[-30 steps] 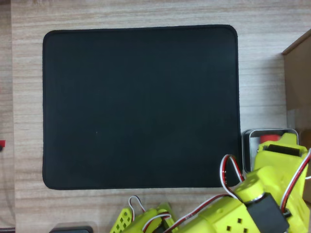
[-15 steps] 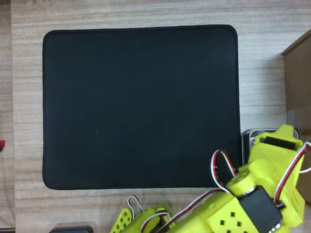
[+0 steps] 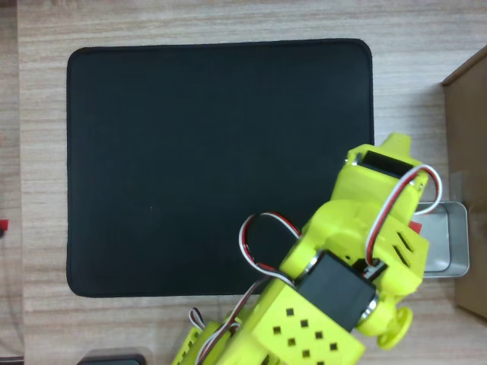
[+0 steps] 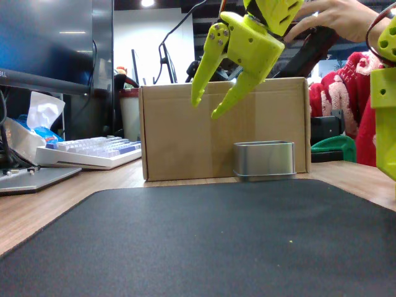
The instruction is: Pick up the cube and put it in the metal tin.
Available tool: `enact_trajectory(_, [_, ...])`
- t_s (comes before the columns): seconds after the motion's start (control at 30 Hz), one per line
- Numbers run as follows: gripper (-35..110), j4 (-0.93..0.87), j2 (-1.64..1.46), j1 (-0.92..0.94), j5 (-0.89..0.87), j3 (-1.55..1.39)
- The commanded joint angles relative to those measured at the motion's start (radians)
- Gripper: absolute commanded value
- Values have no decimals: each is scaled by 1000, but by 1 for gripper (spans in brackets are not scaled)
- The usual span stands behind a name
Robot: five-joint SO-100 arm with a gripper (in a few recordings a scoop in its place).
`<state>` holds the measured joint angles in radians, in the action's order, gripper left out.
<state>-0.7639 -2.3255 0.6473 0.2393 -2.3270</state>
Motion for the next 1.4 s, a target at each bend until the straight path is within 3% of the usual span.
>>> enact_trajectory(0.0, [11, 9, -49, -44, -34, 15])
enact_trajectory(0.33, [1, 143, -190, -308, -175, -143])
enact_trajectory(0.63, [0, 110, -376, -482, -204, -232])
enact_trajectory(1.0, [0, -9, -815, -591, -109, -563])
enact_trajectory(1.37, [0, -75, -996, -632, -55, -721])
